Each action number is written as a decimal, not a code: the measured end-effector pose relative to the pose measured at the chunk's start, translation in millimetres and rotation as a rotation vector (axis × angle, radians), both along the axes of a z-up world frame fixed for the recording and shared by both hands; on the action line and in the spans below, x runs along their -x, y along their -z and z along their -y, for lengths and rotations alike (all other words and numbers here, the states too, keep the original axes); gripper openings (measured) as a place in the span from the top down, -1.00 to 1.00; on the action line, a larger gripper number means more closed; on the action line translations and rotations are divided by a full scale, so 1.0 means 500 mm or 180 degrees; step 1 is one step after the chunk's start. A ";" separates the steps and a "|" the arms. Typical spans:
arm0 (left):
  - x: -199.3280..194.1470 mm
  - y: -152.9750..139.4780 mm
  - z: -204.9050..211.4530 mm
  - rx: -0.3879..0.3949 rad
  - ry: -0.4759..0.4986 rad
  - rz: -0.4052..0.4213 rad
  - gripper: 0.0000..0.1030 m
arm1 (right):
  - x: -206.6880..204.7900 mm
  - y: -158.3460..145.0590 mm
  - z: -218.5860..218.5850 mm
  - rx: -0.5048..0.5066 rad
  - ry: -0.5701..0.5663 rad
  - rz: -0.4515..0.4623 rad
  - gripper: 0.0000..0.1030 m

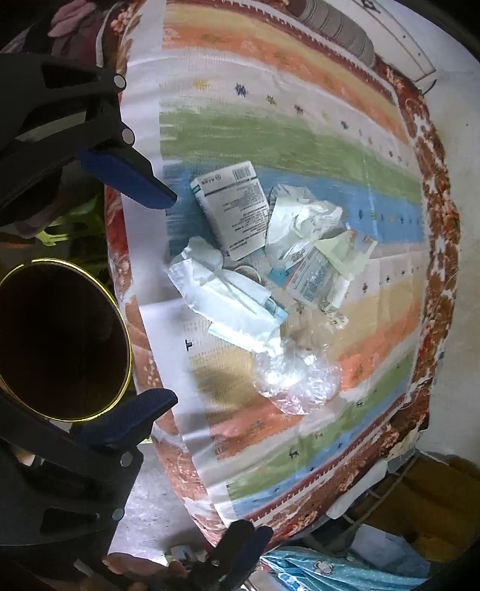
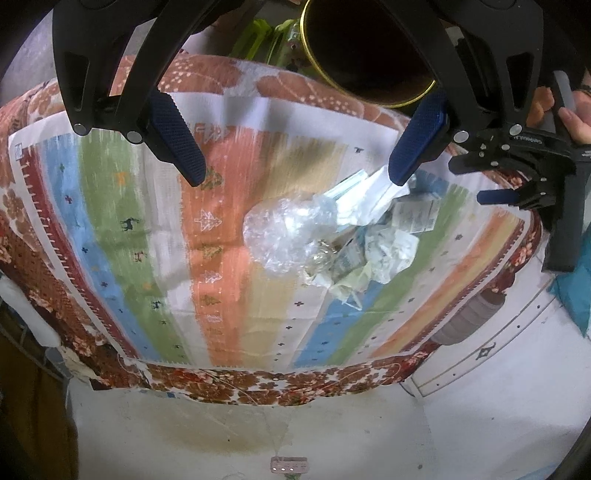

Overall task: Collect trash
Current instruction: 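Move the left tool toward the white tissue while the right tool approaches the clear plastic bag, then close the left tool on the white tissue while the right tool grasps the clear plastic bag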

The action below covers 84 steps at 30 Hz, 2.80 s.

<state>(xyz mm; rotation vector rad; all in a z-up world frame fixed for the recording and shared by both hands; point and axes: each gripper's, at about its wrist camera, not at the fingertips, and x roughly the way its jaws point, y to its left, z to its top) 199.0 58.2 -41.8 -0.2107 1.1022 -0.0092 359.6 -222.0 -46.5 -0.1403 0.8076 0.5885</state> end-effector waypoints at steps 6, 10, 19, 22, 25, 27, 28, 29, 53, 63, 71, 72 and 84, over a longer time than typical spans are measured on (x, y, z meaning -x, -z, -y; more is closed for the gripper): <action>-0.042 0.027 -0.008 0.0010 0.0009 -0.0069 -0.85 | -0.046 0.027 -0.015 -0.0014 -0.0014 -0.0133 -0.77; -0.063 0.048 -0.008 -0.0089 0.0051 -0.0165 -0.83 | -0.079 0.052 -0.032 0.0063 -0.0016 -0.0172 -0.77; -0.100 0.077 -0.011 -0.0119 0.0170 -0.0233 -0.74 | -0.159 0.097 -0.039 0.0089 -0.0012 -0.0278 -0.57; -0.110 0.085 -0.011 -0.0109 0.0207 -0.0229 -0.72 | -0.190 0.117 -0.032 0.0057 0.0007 -0.0376 -0.39; -0.117 0.087 -0.011 -0.0060 0.0252 -0.0204 -0.69 | -0.212 0.134 -0.031 0.0015 -0.0010 -0.0449 -0.28; -0.123 0.092 -0.009 -0.0053 0.0294 -0.0223 -0.62 | -0.226 0.148 -0.034 -0.0032 -0.0041 -0.0515 -0.27; -0.127 0.097 -0.009 -0.0069 0.0298 -0.0245 -0.60 | -0.230 0.155 -0.037 -0.0014 -0.0041 -0.0523 -0.26; -0.131 0.104 -0.010 -0.0068 0.0293 -0.0270 -0.58 | -0.235 0.162 -0.041 0.0021 -0.0034 -0.0529 -0.24; -0.156 0.121 -0.039 0.0150 0.0301 -0.0241 0.93 | -0.256 0.182 -0.090 0.0088 -0.0245 -0.0551 0.90; -0.135 0.062 -0.050 0.0348 0.0058 -0.0133 0.96 | -0.230 0.134 -0.059 0.0052 -0.0115 -0.0468 0.91; -0.101 0.039 -0.033 0.0326 -0.0026 -0.0240 0.96 | -0.158 0.092 -0.073 0.0270 -0.0225 -0.0244 0.91; -0.096 0.033 -0.032 0.0347 -0.0033 -0.0215 0.96 | -0.149 0.084 -0.075 0.0280 -0.0244 -0.0207 0.91; -0.038 -0.044 -0.032 0.0546 -0.0218 0.0014 0.97 | -0.077 0.048 -0.091 0.0298 -0.0365 -0.0091 0.91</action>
